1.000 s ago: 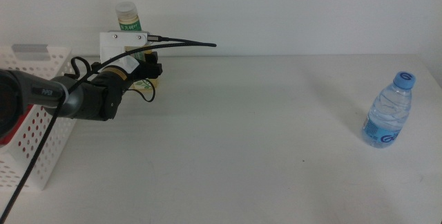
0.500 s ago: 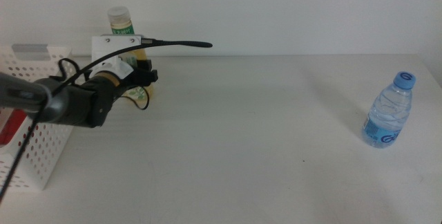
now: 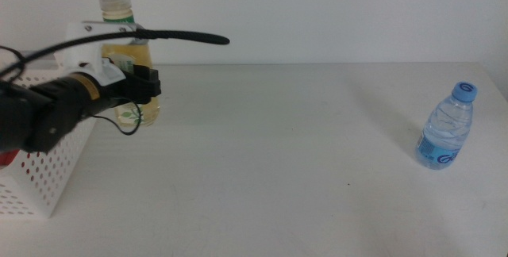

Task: Use arms to grab the bottles and put them into the dustbin to the left of the table.

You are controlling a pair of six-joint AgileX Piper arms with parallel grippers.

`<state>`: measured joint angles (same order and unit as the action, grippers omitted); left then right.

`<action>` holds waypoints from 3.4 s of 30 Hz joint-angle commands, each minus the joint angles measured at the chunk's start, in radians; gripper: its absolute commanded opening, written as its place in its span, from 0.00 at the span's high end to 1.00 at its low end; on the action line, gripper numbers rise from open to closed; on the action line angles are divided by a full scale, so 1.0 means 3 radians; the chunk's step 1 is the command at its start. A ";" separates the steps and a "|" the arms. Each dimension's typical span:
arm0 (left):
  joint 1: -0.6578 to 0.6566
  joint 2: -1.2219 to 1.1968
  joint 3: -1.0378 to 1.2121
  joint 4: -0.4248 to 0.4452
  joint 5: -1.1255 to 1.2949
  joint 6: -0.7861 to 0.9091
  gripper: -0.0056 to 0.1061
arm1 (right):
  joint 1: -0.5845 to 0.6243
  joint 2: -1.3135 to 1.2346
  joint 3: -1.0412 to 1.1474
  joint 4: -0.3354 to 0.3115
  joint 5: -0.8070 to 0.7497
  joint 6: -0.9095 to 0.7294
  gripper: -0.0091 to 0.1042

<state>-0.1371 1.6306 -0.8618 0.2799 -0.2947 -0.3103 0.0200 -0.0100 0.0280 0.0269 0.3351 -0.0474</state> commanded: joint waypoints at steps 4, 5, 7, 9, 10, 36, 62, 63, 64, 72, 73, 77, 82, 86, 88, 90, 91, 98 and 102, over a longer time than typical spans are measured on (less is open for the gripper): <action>-0.0087 -0.0733 -0.0106 0.0451 0.0370 -0.0613 0.87 | -0.0013 -0.0090 -0.0025 -0.0022 -0.0254 -0.0008 0.36; -0.0099 -0.0810 -0.0106 0.0509 0.0508 -0.0673 0.87 | -0.0013 -0.0090 -0.0025 -0.0022 -0.0254 -0.0008 0.36; -0.0117 -0.0988 -0.0106 0.0582 0.0743 -0.0806 0.87 | -0.0013 -0.0090 -0.0025 -0.0022 -0.0254 -0.0008 0.36; -0.0138 -0.1164 -0.0106 0.0588 0.0944 -0.0837 0.87 | -0.0013 -0.0090 -0.0025 -0.0022 -0.0254 -0.0008 0.36; -0.0138 -0.1243 -0.0106 0.0588 0.1027 -0.0837 0.86 | -0.0013 -0.0090 -0.0025 -0.0022 -0.0254 -0.0008 0.36; 0.0360 -0.1750 -0.0941 -0.0863 0.3025 0.1057 0.99 | -0.0013 -0.0090 -0.0025 -0.0022 -0.0254 -0.0008 0.36; 0.1330 -0.0426 -0.2101 -0.1125 0.4258 0.1944 0.99 | -0.0013 -0.0090 -0.0025 -0.0022 -0.0254 -0.0008 0.36; 0.1363 -0.0354 -0.2142 -0.1118 0.4275 0.1944 0.99 | -0.0013 -0.0090 -0.0025 -0.0022 -0.0254 -0.0008 0.36; 0.1409 -0.0269 -0.2183 -0.1131 0.4293 0.1944 0.99 | -0.0013 -0.0090 -0.0025 -0.0022 -0.0254 -0.0008 0.36; 0.1670 0.0191 -0.2424 -0.1509 0.4520 0.2328 0.99 | -0.0013 -0.0090 -0.0025 -0.0022 -0.0254 -0.0008 0.36; 0.1670 0.0234 -0.2450 -0.1509 0.4548 0.2361 0.99 | -0.0013 -0.0090 -0.0025 -0.0022 -0.0254 -0.0008 0.36; 0.1667 0.0371 -0.2478 -0.1486 0.4584 0.2374 0.99 | -0.0013 -0.0090 -0.0025 -0.0022 -0.0254 -0.0008 0.36; 0.1667 0.0571 -0.2478 -0.1501 0.4708 0.2371 0.99 | -0.0013 -0.0090 -0.0025 -0.0022 -0.0254 -0.0008 0.36; 0.1667 0.0680 -0.2478 -0.1547 0.4774 0.2371 0.99 | -0.0013 -0.0090 -0.0025 -0.0022 -0.0254 -0.0008 0.36; 0.1667 0.0709 -0.2478 -0.1572 0.4777 0.2371 0.99 | -0.0013 -0.0090 -0.0025 -0.0022 -0.0254 -0.0008 0.36; 0.1661 0.0717 -0.2478 -0.1581 0.4777 0.2371 0.95 | -0.0013 -0.0090 -0.0025 -0.0022 -0.0254 -0.0008 0.36; 0.1661 0.0721 -0.2478 -0.1581 0.4777 0.2376 0.93 | -0.0013 -0.0090 -0.0025 -0.0022 -0.0254 -0.0008 0.36; 0.1657 0.0747 -0.2473 -0.1643 0.4862 0.2462 0.56 | -0.0013 -0.0090 -0.0025 -0.0022 -0.0254 -0.0008 0.36; 0.1657 0.0747 -0.2473 -0.1691 0.4872 0.2522 0.27 | -0.0013 -0.0090 -0.0025 -0.0022 -0.0254 -0.0008 0.36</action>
<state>0.3631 1.9192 -1.5649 -0.1845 1.1714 0.4395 0.0200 -0.0100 0.0280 0.0269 0.3351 -0.0474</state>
